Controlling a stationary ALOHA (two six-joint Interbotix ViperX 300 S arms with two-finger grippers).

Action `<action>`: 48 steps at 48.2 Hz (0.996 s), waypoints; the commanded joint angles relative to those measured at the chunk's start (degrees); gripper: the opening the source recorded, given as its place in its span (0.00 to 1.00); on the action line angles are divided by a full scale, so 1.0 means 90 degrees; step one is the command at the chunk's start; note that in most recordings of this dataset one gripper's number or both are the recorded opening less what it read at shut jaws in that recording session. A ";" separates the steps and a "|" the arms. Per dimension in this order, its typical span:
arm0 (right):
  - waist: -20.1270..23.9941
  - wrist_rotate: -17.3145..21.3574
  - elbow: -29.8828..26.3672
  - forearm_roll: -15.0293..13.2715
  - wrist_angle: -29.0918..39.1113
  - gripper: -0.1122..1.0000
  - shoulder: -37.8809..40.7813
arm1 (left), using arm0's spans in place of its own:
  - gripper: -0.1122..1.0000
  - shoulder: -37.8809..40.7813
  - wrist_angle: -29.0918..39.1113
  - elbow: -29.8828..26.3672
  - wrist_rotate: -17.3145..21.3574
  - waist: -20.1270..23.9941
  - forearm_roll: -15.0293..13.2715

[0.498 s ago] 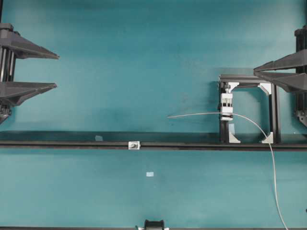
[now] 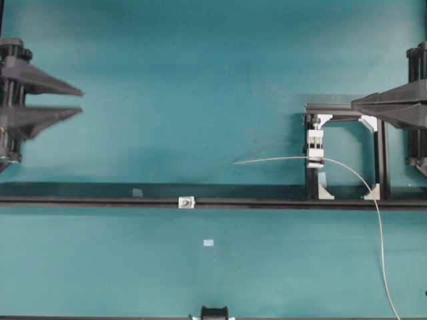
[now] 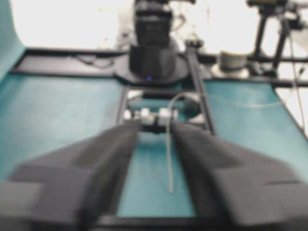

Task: Insert the wire into the hole on the left side and pull it with the left arm.
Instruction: 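Move both grippers forward, right gripper toward the white wire end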

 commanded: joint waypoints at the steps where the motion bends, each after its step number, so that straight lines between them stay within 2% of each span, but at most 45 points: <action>1: 0.0000 0.0029 -0.0068 0.0068 -0.0078 0.12 0.0225 | 0.21 0.0283 -0.0127 -0.0068 -0.0010 0.0049 -0.0020; 5: -0.0010 0.0107 -0.0068 0.0146 -0.0078 0.13 0.0410 | 0.37 0.0508 -0.0283 -0.0068 -0.0010 0.0078 -0.0020; 8: -0.0029 0.0186 -0.0078 0.0176 -0.0078 0.23 0.0547 | 0.53 0.0713 -0.0449 -0.0059 -0.0010 0.0127 -0.0020; 10: -0.0029 0.0244 -0.0078 0.0186 -0.0078 0.31 0.0635 | 0.60 0.0830 -0.0527 -0.0039 -0.0010 0.0146 -0.0020; 13: -0.0029 0.0352 -0.0078 0.0186 -0.0088 0.47 0.0771 | 0.66 0.0986 -0.0605 -0.0039 -0.0010 0.0176 -0.0020; 19: -0.0029 0.0459 -0.0098 0.0176 -0.0078 0.81 0.0947 | 0.73 0.1309 -0.0684 -0.0068 -0.0010 0.0205 -0.0020; 21: -0.0039 0.0469 -0.0107 0.0176 -0.0078 0.87 0.0996 | 0.75 0.1396 -0.0693 -0.0078 -0.0010 0.0205 -0.0020; 48: -0.0049 0.0996 -0.0400 0.0186 -0.0039 0.87 0.2266 | 0.75 0.2646 -0.1367 -0.0205 0.0010 0.0195 -0.0020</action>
